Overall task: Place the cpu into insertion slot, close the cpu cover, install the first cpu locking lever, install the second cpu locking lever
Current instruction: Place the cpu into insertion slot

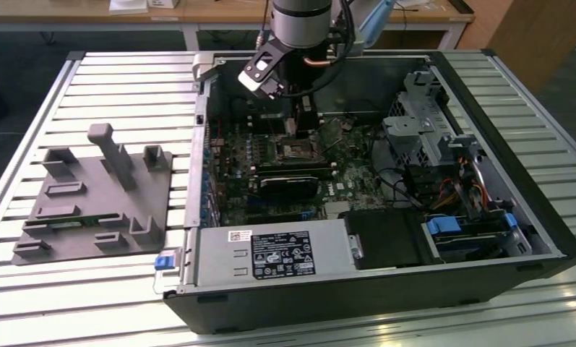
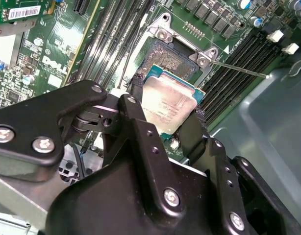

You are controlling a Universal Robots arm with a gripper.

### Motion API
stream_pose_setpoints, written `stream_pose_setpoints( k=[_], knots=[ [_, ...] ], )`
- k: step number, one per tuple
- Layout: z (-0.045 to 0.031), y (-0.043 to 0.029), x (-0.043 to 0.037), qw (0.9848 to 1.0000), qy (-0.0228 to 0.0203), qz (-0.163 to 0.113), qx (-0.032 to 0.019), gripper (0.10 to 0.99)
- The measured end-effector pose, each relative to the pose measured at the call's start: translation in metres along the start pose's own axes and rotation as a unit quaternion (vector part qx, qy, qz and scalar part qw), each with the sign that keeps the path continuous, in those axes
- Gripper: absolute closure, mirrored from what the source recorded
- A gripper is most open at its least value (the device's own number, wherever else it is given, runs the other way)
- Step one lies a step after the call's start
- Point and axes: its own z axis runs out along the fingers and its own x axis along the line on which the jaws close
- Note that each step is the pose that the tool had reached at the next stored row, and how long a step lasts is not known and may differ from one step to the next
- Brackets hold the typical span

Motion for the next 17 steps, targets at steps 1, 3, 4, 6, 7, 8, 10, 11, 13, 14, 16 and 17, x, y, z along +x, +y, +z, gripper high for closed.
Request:
stream_pose_setpoints(
  k=[1, 3, 4, 6, 7, 8, 10, 11, 13, 14, 16, 17],
  knots=[
    [0.0, 0.0, 0.0, 1.0, 0.0, 0.0, 0.0, 0.549],
    [0.0004, 0.0, 0.0, 1.0, 0.0001, 0.0, -0.0001, 0.549],
    [0.0014, 0.0, 0.0, 1.0, 0.0002, 0.0, -0.0002, 0.549],
    [0.0041, -0.0002, 0.0, 1.0, 0.0001, 0.0, 0.0, 0.549],
    [0.0056, -0.0003, 0.0, 1.0, 0.0001, 0.0, 0.0, 0.549],
    [0.0072, -0.0004, 0.0, 1.0, 0.0001, 0.0, -0.0001, 0.549],
    [0.0102, -0.0006, 0.0, 1.0, 0.0001, 0.0, -0.0001, 0.549],
    [0.0115, -0.0007, -0.0001, 1.0, 0.0001, 0.0, -0.0001, 0.549],
    [0.0134, -0.0009, -0.0001, 1.0, 0.0001, 0.0, -0.0001, 0.549],
    [0.0143, -0.0009, -0.0001, 1.0, 0.0001, 0.0, 0.0, 0.549],
    [0.0162, -0.0011, -0.0001, 1.0, 0.0001, 0.0, -0.0001, 0.549],
    [0.0174, -0.0011, -0.0001, 1.0, 0.0001, 0.0, 0.0, 0.549]
  ],
)
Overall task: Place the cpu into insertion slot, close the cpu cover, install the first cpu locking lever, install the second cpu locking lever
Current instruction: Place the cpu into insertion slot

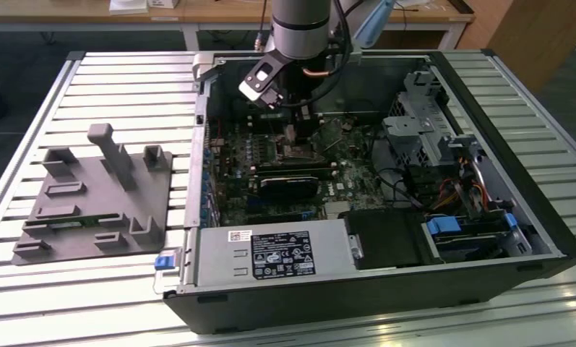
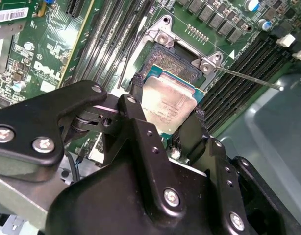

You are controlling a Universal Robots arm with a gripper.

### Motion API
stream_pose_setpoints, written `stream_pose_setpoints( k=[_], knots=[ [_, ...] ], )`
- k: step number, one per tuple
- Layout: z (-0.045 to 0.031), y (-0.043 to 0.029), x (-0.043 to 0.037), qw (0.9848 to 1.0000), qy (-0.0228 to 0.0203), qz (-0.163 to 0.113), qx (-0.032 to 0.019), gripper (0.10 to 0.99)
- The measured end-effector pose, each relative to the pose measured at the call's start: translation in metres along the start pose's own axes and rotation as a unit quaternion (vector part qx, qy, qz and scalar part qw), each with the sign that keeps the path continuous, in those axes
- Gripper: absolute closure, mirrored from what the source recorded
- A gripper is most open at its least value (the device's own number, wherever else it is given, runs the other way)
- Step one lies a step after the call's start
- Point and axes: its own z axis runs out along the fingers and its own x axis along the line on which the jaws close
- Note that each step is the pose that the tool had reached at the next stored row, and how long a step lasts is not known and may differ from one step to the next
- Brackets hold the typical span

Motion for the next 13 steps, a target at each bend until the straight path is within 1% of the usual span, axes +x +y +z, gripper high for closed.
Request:
stream_pose_setpoints(
  k=[3, 10, 13],
  knots=[
    [0.0034, -0.0002, -0.0001, 1.0, 0.0, 0.001, 0.0, 0.549],
    [0.0039, -0.0003, -0.0001, 1.0, -0.0001, 0.001, 0.0, 0.549],
    [0.0053, -0.0003, -0.0001, 1.0, 0.0001, 0.001, -0.0001, 0.549]
  ],
)
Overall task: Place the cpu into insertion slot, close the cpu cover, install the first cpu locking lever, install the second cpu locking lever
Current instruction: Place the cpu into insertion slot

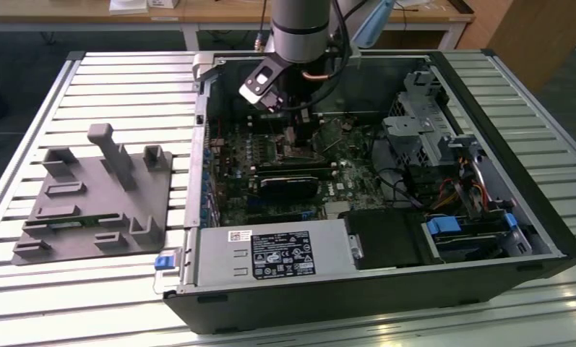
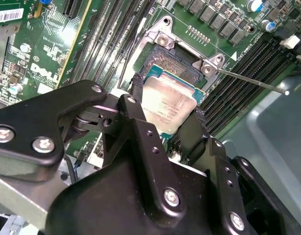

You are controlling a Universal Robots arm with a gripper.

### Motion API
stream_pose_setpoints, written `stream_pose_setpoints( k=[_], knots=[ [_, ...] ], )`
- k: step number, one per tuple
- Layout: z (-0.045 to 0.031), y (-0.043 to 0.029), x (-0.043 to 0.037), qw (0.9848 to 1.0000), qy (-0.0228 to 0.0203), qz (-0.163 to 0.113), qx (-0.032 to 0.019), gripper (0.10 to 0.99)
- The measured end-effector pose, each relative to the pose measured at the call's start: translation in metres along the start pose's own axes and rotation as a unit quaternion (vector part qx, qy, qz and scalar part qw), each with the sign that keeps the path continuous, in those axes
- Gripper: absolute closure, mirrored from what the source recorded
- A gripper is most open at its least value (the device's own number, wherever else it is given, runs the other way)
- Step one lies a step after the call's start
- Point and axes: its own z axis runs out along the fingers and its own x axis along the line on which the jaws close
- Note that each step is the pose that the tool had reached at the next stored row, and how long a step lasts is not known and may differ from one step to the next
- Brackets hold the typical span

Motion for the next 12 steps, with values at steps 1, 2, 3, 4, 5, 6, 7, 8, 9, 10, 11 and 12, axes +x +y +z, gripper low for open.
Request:
stream_pose_setpoints(
  k=[1, 2, 3, 4, 5, 6, 7, 8, 9, 10, 11, 12],
  knots=[
    [0.0009, -0.0001, 0.0, 1.0, -0.0001, 0.0, 0.0001, 0.549],
    [0.0021, -0.0002, 0.0, 1.0, 0.0, 0.0, 0.0, 0.549],
    [0.0035, -0.0003, -0.0001, 1.0, -0.0001, 0.0, 0.0, 0.549],
    [0.0046, -0.0004, -0.0001, 1.0, -0.0001, 0.0, 0.0001, 0.549],
    [0.0056, -0.0004, -0.0001, 1.0, -0.0001, 0.0, 0.0001, 0.549],
    [0.0066, -0.0005, -0.0001, 1.0, -0.0001, 0.0, 0.0, 0.549],
    [0.0075, -0.0006, -0.0001, 1.0, -0.0001, 0.0, 0.0001, 0.549],
    [0.0085, -0.0006, -0.0001, 1.0, -0.0001, 0.0, 0.0001, 0.549],
    [0.0097, -0.0008, -0.0002, 1.0, -0.0001, 0.0, 0.0001, 0.549],
    [0.011, -0.0009, -0.0004, 1.0, -0.0002, 0.0, 0.0001, 0.549],
    [0.0125, -0.001, -0.0005, 1.0, -0.0002, 0.0, 0.0001, 0.549],
    [0.0139, -0.0011, -0.0005, 1.0, -0.0002, 0.0, 0.0001, 0.549]
  ],
)
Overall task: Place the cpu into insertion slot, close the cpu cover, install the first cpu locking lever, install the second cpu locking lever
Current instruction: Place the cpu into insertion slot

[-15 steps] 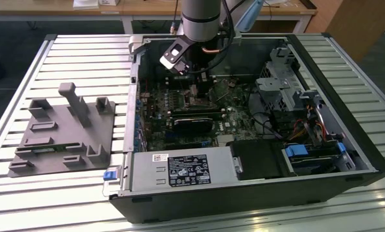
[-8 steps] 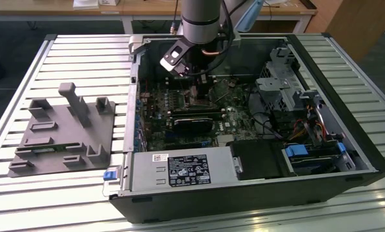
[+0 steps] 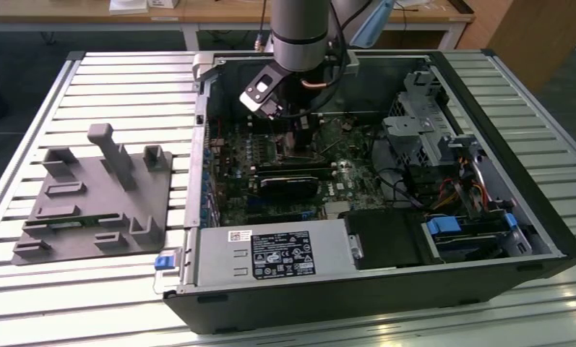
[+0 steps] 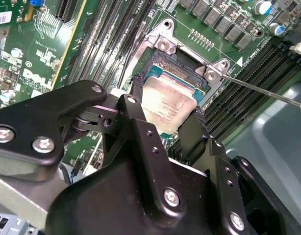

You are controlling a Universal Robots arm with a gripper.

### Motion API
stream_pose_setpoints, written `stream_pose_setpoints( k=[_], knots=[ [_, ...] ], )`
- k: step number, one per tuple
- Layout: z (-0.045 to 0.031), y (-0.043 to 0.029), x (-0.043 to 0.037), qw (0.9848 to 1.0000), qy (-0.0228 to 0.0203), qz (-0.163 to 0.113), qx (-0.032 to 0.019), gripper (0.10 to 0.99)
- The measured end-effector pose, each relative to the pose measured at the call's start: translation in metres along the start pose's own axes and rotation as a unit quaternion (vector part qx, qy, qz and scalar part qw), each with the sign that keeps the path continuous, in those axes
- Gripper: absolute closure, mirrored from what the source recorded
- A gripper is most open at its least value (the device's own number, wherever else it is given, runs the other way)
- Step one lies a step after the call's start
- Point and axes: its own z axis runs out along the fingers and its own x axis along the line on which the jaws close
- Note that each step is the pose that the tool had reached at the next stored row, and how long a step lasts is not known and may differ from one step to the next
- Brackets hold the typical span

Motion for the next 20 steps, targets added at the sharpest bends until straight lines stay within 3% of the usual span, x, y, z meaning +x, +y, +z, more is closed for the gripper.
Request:
stream_pose_setpoints(
  k=[20],
  knots=[
    [0.0135, -0.0015, -0.0001, 1.0, -0.0005, 0.004, 0.0, 0.549]
  ],
)
